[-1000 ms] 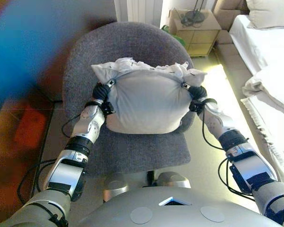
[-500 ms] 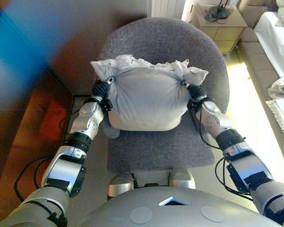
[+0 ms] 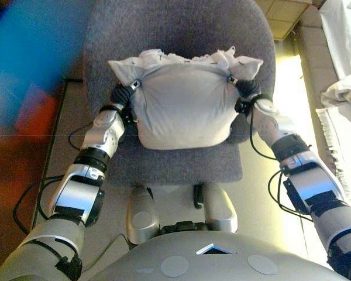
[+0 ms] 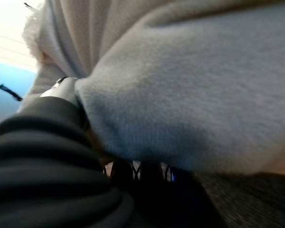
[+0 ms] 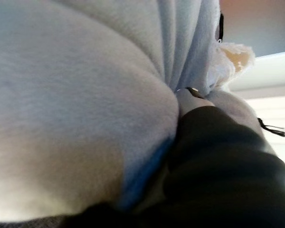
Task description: Pick up the cushion and take it to the sofa
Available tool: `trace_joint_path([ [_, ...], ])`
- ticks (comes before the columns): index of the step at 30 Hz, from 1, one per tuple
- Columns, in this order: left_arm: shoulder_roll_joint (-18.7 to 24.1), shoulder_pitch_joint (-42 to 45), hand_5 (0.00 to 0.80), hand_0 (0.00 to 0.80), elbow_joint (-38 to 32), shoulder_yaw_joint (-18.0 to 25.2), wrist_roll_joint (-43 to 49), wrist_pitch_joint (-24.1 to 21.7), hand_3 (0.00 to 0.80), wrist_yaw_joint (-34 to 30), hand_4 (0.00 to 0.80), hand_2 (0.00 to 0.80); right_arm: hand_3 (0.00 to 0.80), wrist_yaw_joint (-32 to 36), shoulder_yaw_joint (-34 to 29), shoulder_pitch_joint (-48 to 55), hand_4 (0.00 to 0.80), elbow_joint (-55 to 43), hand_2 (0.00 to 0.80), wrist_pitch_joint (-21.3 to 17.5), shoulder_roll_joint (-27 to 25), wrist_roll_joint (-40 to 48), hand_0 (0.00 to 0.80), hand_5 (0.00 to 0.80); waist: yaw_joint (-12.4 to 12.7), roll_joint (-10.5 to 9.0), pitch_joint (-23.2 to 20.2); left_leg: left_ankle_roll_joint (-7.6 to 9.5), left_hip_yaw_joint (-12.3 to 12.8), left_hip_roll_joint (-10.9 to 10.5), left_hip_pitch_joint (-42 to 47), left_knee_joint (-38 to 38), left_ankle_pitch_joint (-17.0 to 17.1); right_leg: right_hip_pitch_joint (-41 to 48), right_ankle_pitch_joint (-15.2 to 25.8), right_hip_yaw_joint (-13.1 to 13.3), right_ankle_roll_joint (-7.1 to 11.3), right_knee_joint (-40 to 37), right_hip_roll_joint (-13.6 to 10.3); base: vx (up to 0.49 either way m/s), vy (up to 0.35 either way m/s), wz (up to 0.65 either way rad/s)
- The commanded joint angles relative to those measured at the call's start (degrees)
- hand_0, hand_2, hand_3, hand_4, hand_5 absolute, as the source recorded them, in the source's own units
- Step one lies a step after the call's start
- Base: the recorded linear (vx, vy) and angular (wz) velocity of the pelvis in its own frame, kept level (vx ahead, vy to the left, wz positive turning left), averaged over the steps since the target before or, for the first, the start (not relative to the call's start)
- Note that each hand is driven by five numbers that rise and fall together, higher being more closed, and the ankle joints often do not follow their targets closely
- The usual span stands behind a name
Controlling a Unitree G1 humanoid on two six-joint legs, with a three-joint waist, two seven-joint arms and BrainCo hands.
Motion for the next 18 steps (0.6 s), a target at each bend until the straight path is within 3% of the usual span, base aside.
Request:
trace_joint_path([
  [1,0.90,-11.26,0.800,0.800,-0.57,-3.33,-2.70,-3.33,0.800,1.22,0.800,0.800,0.800,2.32,0.02,-9.38,0.800,3.17,0.800,-4.55,3.03,3.54,0.800,0.800,2.29,-1.53,-0.79,-1.12,-1.22,2.32,0.96,7.99,-8.06,-1.10,8.52,4.77,7.08,-5.68,-4.11,-0.095,-0.019,0.18],
  [10,-0.65,-9.59,0.800,0.800,4.29,-2.70,-3.81,-0.80,0.800,5.50,0.800,0.800,0.800,3.66,0.66,-8.80,0.800,11.35,0.800,-0.94,4.44,0.51,0.800,0.800,3.17,-2.03,-1.48,-0.71,-2.09,1.96,4.80,10.37,-10.83,1.52,6.20,4.22,7.70,-2.44,-5.22,0.194,0.007,0.03],
  [11,-0.66,-10.13,0.348,0.348,5.62,-2.53,-4.12,-0.27,0.348,5.60,0.348,0.348,0.339,3.10,0.80,-9.33,0.339,12.54,0.339,-0.88,4.66,0.24,0.339,0.339,3.22,-2.08,-1.65,-0.77,-2.07,1.84,5.37,9.87,-10.62,1.87,6.35,4.24,7.82,-2.74,-5.22,0.150,-0.027,0.00],
  [12,-0.76,-10.75,0.000,0.000,7.13,-2.42,-3.79,0.55,0.000,5.76,0.000,0.000,0.000,2.33,0.80,-10.06,0.000,14.14,0.000,-0.01,5.05,0.44,0.000,0.000,3.32,-2.11,-1.82,-0.82,-2.09,1.82,5.73,9.40,-10.35,2.15,6.54,4.23,7.97,-3.08,-5.23,0.122,-0.032,0.02],
  [18,-0.27,-11.61,0.000,0.000,8.82,-2.97,-3.96,0.18,0.000,5.32,0.000,0.000,0.000,0.52,1.05,-11.86,0.000,17.48,0.000,0.46,4.63,-0.05,0.000,0.000,3.63,-2.06,-2.23,-1.21,-2.06,1.99,7.75,6.22,-8.54,3.89,7.51,4.04,8.48,-5.52,-5.07,0.076,-0.020,0.04],
])
